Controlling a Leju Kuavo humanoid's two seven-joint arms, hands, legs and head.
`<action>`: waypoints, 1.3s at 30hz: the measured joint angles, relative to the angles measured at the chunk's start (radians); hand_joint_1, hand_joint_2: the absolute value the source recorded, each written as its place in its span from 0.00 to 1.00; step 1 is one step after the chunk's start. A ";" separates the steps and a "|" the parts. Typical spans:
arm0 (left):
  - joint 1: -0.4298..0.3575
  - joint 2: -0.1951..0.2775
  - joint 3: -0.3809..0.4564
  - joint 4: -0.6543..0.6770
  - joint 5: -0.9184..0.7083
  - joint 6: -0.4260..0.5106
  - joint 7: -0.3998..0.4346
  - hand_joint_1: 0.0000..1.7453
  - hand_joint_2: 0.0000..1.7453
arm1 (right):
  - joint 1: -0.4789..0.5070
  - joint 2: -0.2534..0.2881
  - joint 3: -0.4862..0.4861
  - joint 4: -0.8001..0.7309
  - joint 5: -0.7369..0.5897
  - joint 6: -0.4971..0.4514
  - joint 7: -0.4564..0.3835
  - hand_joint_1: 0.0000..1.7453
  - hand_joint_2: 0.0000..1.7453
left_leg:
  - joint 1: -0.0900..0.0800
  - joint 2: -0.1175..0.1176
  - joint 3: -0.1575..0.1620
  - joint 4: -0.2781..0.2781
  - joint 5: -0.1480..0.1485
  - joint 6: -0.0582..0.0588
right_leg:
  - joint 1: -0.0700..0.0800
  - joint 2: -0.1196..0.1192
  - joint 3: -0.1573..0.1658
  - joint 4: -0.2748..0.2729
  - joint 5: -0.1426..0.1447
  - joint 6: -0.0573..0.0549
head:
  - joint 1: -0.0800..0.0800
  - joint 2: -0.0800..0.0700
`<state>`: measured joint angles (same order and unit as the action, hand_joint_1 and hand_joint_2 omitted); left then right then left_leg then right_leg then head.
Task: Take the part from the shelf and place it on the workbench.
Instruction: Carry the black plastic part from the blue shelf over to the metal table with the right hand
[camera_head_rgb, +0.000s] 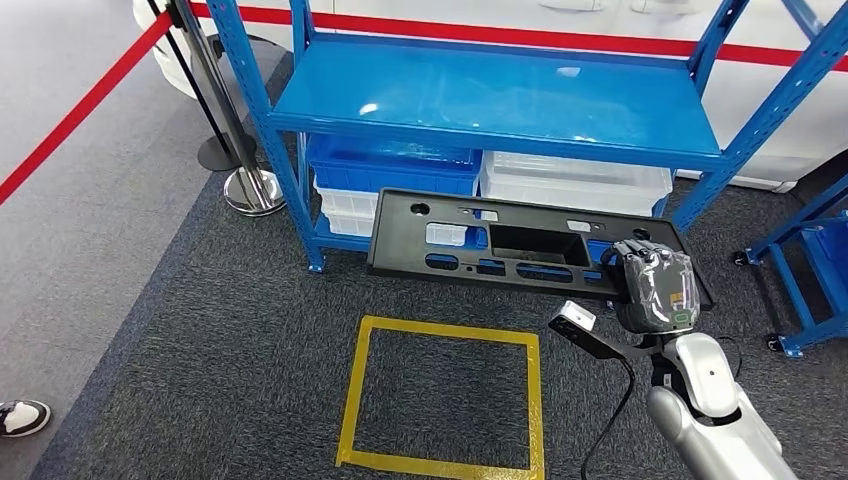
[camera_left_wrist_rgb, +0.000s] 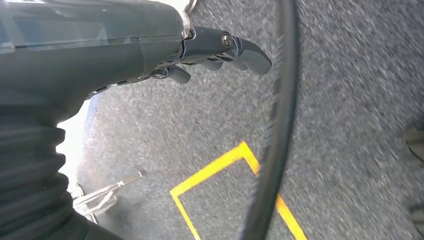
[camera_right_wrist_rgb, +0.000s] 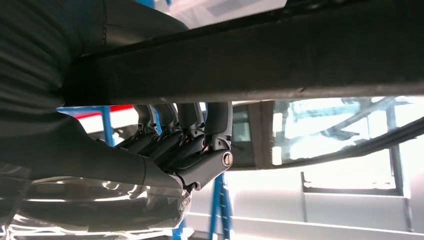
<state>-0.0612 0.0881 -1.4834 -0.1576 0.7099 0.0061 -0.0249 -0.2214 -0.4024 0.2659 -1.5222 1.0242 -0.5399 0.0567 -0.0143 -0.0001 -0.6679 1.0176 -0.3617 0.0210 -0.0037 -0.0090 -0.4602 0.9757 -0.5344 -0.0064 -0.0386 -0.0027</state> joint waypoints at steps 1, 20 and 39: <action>0.001 0.000 0.000 0.000 0.000 0.000 0.001 0.00 1.00 | -0.003 0.003 0.002 0.007 -0.001 0.000 0.000 0.91 1.00 | 0.001 -0.002 -0.009 0.012 -0.022 -0.006 | -0.003 -0.003 -0.012 -0.003 0.014 -0.008 | 0.000 0.000; -0.004 0.000 -0.006 0.000 -0.001 0.000 -0.005 0.00 1.00 | -0.057 0.021 0.039 0.090 -0.030 -0.002 -0.015 0.91 1.00 | 0.019 0.001 0.104 -0.004 -0.096 0.020 | -0.015 0.003 -0.255 0.261 -0.049 0.043 | 0.000 0.000; -0.008 -0.002 -0.017 0.000 -0.006 -0.003 0.003 0.00 1.00 | -0.113 0.027 0.077 0.182 -0.062 -0.024 -0.036 0.91 1.00 | 0.017 -0.005 0.014 0.237 -0.157 -0.035 | -0.006 -0.006 -0.147 0.046 0.089 -0.019 | 0.000 0.000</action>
<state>-0.0689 0.0863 -1.5007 -0.1579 0.7041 0.0034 -0.0221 -0.3344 -0.3750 0.3429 -1.3406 0.9624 -0.5637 0.0204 0.0027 -0.0054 -0.6543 1.2542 -0.5184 -0.0136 -0.0097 -0.0145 -0.6073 1.0213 -0.4453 -0.0251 -0.0388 -0.0027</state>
